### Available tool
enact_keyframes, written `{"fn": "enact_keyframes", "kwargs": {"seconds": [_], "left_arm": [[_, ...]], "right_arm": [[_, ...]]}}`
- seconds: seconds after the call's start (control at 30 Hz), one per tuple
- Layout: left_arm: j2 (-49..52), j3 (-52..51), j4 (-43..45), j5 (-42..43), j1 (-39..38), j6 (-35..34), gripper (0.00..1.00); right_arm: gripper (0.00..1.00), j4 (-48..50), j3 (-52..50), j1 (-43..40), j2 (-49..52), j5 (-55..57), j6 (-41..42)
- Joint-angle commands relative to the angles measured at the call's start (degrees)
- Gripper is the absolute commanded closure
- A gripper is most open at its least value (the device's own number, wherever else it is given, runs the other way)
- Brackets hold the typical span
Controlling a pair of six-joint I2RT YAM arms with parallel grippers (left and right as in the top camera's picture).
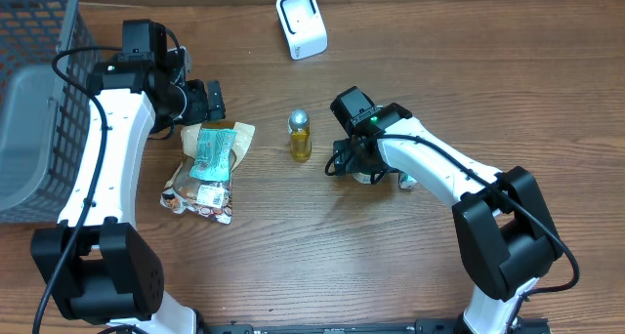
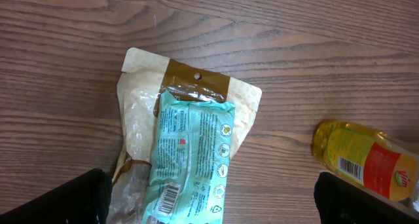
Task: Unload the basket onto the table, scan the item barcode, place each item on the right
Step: 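Lift the green-lidded jar slightly with the right gripper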
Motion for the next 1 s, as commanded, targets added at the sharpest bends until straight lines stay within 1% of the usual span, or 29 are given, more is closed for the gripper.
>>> {"fn": "enact_keyframes", "kwargs": {"seconds": [0.0, 0.1, 0.2, 0.37, 0.97], "left_arm": [[-0.98, 1.01, 0.09, 0.46, -0.13, 0.63, 0.0], [-0.98, 1.01, 0.09, 0.46, -0.13, 0.63, 0.0], [-0.98, 1.01, 0.09, 0.46, -0.13, 0.63, 0.0], [-0.98, 1.01, 0.09, 0.46, -0.13, 0.63, 0.0], [-0.98, 1.01, 0.09, 0.46, -0.13, 0.63, 0.0]], "right_arm": [[0.06, 0.17, -0.11, 0.26, 0.17, -0.39, 0.04], [0.07, 0.13, -0.11, 0.26, 0.17, -0.39, 0.04], [0.1, -0.09, -0.11, 0.26, 0.17, -0.39, 0.04], [0.1, -1.09, -0.13, 0.26, 0.22, -0.39, 0.04], [0.11, 1.18, -1.4, 0.24, 0.22, -0.55, 0.02]]}}
